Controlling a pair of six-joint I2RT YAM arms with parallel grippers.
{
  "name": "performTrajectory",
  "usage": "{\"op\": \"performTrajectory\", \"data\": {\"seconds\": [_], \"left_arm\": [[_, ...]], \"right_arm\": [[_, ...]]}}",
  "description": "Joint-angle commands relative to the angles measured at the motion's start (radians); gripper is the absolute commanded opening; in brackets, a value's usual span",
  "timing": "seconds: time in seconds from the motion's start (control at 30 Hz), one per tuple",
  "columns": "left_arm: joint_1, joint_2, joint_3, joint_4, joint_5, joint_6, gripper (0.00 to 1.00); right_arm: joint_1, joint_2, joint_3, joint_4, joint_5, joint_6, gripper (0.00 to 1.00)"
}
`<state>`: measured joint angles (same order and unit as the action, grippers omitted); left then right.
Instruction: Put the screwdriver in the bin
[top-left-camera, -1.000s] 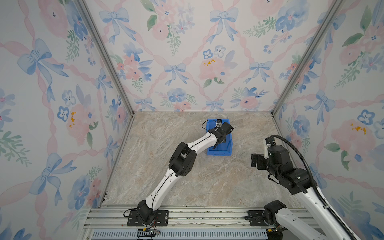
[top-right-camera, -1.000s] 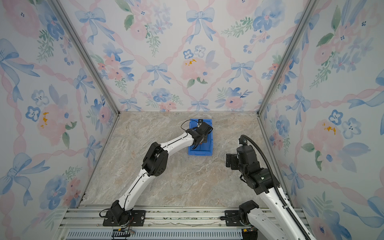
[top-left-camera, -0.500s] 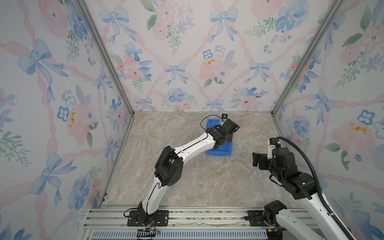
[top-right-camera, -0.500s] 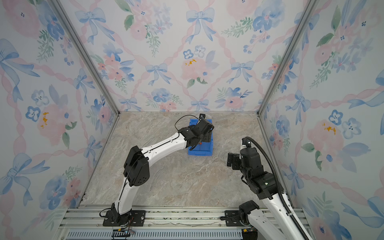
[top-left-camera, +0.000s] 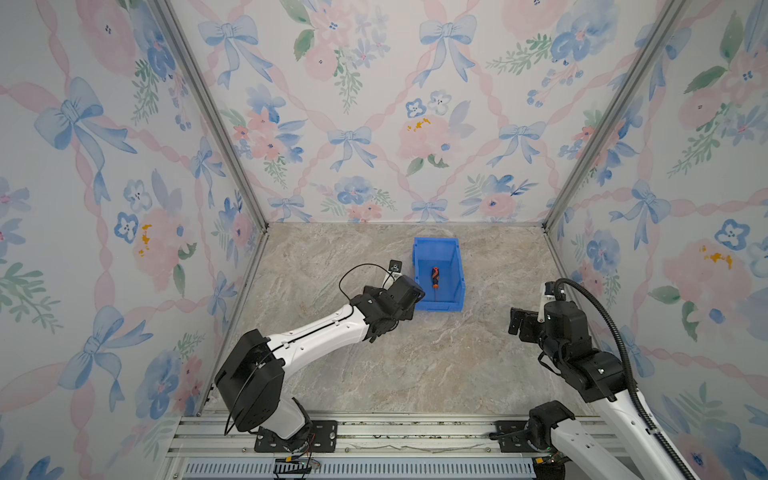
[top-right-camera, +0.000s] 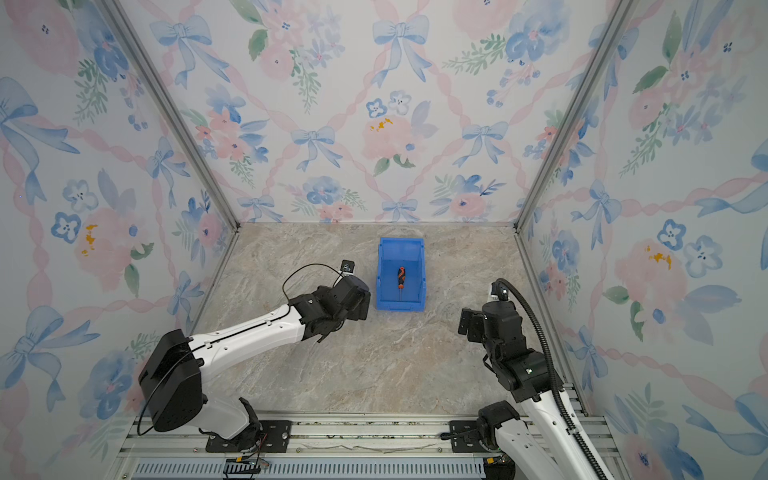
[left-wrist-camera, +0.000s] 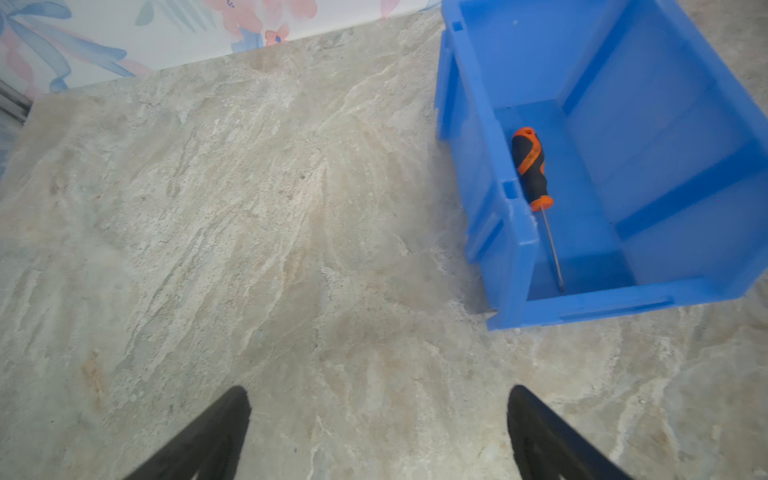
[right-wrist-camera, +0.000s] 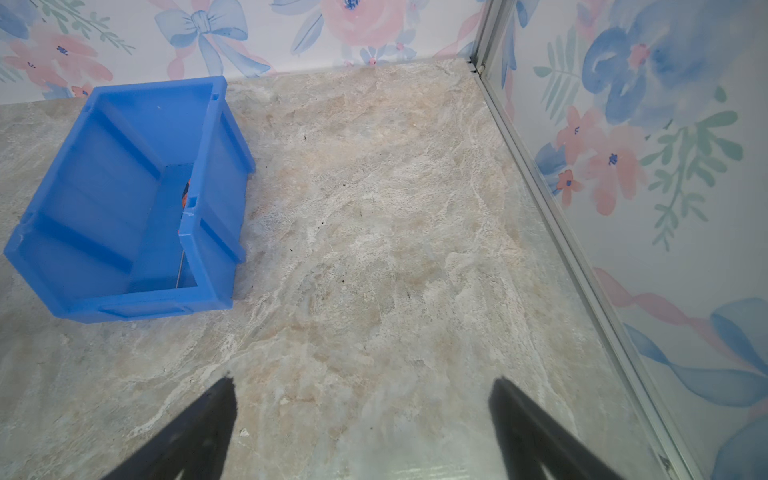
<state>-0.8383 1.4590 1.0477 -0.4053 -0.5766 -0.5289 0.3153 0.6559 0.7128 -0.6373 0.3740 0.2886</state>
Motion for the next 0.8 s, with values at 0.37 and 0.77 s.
{"op": "performTrajectory", "data": {"seconds": [0.37,0.77], "left_arm": [[0.253,-0.361,-0.44,0.235,-0.062,0.086,0.98],[0.378,-0.749,-0.812,0.64,-0.176,0.374,0.97]], "right_arm": [[-0.017,-0.213,-0.311,0.27,0.166,-0.101,0.97],[-0.049,-0.072,-0.453,0.551,0.123,-0.163,0.97]]}}
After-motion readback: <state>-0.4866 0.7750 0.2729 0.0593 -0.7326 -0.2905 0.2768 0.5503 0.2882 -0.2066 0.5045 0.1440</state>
